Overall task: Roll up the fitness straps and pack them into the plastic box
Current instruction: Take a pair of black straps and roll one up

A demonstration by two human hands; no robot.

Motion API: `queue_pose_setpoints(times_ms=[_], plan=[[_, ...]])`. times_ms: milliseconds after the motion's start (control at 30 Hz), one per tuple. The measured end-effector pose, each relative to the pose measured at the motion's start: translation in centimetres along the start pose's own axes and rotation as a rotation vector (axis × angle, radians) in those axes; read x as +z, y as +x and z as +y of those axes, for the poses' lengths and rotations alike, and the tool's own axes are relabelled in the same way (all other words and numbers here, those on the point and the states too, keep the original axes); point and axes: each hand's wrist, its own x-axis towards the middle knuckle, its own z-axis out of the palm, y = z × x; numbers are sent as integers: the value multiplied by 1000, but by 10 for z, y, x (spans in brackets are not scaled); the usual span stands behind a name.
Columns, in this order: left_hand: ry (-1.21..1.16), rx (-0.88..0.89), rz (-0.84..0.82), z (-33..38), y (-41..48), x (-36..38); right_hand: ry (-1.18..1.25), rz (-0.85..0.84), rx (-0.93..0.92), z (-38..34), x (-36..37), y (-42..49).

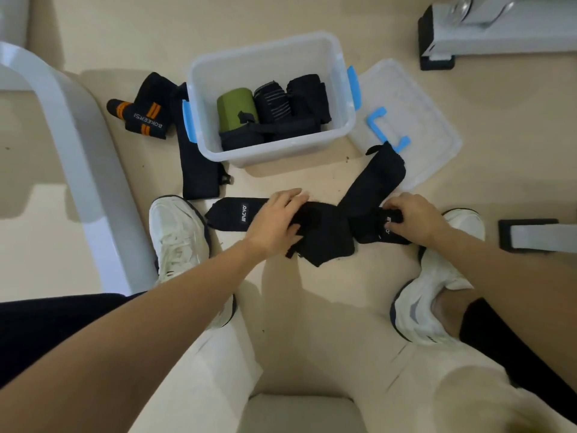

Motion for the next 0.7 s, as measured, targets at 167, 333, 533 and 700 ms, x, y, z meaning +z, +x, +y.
queue_pose_setpoints(times_ms=[167, 333, 533, 700], plan=[[321, -373, 30, -55, -20, -21, -300, 84, -22, 21, 15, -12], [517, -493, -64, -76, -21, -29, -424, 58, 141, 21, 9, -15], [557, -454, -186, -77, -11, -46, -147, -48, 212, 22, -5, -8], [594, -318, -416, -73, -13, -81, 26, -80, 183, 7, -44, -3]])
